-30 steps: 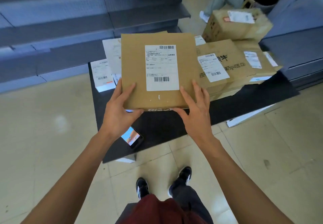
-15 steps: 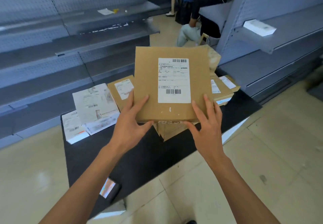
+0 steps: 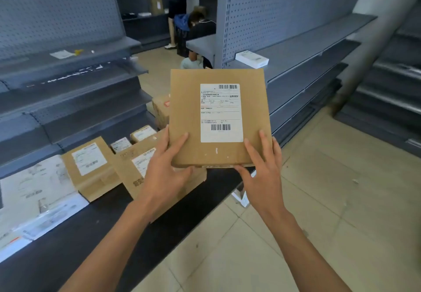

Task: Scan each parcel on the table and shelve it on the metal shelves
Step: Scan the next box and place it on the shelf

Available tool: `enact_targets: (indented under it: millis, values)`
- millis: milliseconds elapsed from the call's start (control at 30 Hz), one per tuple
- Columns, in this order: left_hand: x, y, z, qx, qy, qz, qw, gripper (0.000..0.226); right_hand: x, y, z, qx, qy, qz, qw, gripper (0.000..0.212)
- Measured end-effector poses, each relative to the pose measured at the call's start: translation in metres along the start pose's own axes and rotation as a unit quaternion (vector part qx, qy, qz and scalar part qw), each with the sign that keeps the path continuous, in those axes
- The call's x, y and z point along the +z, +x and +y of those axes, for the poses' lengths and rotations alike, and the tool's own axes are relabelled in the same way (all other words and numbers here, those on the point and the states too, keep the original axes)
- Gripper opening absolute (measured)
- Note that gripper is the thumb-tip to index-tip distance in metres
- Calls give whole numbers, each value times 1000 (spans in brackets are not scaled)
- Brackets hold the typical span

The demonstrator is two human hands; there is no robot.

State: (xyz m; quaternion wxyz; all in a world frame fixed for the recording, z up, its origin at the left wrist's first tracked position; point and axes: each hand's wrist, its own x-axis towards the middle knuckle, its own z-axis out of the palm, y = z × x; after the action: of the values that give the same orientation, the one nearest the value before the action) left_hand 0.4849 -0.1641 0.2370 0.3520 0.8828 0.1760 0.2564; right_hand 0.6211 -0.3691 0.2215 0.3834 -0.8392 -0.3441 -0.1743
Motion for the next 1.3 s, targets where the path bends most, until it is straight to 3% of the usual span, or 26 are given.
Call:
enact_targets:
  millis: [367,767,1300]
  values:
    - [84,75,44,40,-35,-50,997,86,-49,34,74,61,-47,36,996,66]
    - [164,202,53,83,-110,-93,986,88,-43,115,159,71,-132,93,984,68]
    - [254,316,62,139,-113,-145,973,90,-42,181,243,112,-158,125,973,68]
